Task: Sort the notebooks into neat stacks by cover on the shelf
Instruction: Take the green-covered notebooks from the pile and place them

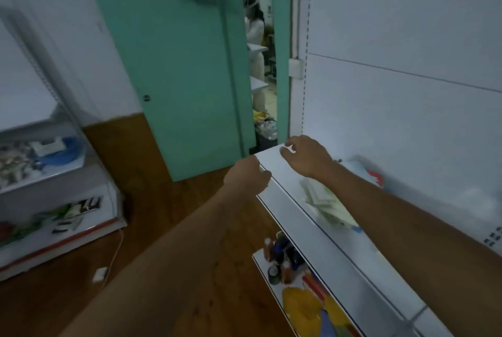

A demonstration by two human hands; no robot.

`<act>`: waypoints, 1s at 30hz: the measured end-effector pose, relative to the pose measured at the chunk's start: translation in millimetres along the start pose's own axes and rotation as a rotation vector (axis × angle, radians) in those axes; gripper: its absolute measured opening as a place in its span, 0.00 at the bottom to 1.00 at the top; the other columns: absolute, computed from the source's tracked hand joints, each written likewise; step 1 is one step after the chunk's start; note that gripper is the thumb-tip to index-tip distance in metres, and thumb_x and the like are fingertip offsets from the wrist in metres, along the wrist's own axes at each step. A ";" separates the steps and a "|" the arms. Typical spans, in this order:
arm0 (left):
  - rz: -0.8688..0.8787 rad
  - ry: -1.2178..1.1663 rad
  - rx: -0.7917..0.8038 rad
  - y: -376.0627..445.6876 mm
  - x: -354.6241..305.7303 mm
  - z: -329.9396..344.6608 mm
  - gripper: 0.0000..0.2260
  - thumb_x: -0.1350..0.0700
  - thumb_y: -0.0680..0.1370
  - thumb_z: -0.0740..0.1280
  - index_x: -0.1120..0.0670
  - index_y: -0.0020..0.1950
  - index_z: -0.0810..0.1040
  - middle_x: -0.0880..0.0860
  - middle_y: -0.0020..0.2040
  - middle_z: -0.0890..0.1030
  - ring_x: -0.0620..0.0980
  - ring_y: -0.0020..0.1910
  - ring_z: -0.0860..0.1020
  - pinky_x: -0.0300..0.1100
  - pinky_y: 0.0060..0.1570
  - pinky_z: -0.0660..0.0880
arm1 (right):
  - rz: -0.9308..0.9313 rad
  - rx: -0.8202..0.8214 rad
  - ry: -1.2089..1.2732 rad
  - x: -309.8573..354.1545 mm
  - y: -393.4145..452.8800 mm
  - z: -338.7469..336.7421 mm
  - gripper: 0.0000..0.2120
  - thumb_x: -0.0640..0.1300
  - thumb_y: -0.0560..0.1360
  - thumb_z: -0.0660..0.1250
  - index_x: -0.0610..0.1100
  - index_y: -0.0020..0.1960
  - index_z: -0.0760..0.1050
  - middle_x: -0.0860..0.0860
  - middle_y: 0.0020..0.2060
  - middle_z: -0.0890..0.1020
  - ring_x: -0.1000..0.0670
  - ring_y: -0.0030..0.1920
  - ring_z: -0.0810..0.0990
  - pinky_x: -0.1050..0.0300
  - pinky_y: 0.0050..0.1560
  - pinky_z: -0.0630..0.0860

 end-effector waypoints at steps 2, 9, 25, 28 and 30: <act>-0.014 -0.016 -0.025 9.9 23.8 -14.9 0.10 0.51 0.77 0.62 0.57 0.52 0.75 0.54 0.48 0.78 0.52 0.47 0.76 0.43 0.42 0.71 | -0.026 0.017 -0.024 22.9 17.0 13.8 0.20 0.57 0.78 0.59 0.46 0.62 0.75 0.46 0.59 0.77 0.44 0.58 0.76 0.48 0.61 0.72; -0.057 -0.019 0.020 49.6 88.5 -31.1 0.08 0.52 0.76 0.64 0.56 0.49 0.76 0.55 0.51 0.79 0.52 0.47 0.76 0.44 0.45 0.73 | 0.014 0.034 -0.070 54.8 63.4 52.4 0.21 0.57 0.78 0.58 0.46 0.63 0.74 0.46 0.61 0.77 0.44 0.58 0.76 0.48 0.60 0.72; 0.228 -0.053 0.264 142.7 -22.8 69.1 0.22 0.46 0.78 0.62 0.54 0.69 0.69 0.55 0.69 0.72 0.54 0.65 0.72 0.49 0.65 0.71 | 0.473 -0.078 -0.088 -124.7 60.3 -0.9 0.16 0.53 0.77 0.60 0.46 0.59 0.74 0.44 0.56 0.79 0.43 0.59 0.76 0.49 0.62 0.71; 0.278 -0.040 0.295 154.3 -51.3 92.8 0.22 0.46 0.78 0.63 0.55 0.69 0.70 0.55 0.68 0.73 0.55 0.65 0.73 0.47 0.64 0.71 | 0.523 -0.117 -0.121 -163.1 41.7 -15.0 0.15 0.51 0.78 0.61 0.42 0.58 0.75 0.43 0.54 0.79 0.42 0.59 0.76 0.51 0.60 0.72; 0.312 -0.032 0.327 157.1 -65.0 110.6 0.22 0.47 0.78 0.64 0.56 0.68 0.70 0.57 0.67 0.73 0.55 0.64 0.73 0.47 0.62 0.72 | 0.577 -0.139 -0.133 -183.0 25.2 -17.8 0.15 0.49 0.78 0.61 0.40 0.58 0.75 0.43 0.55 0.79 0.42 0.58 0.76 0.52 0.58 0.72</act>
Point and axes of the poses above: each hand's wrist, its own y-axis towards the middle knuckle, its own z-axis out of the palm, x = y × z, the point moved 8 cm from there along y, towards the middle knuckle
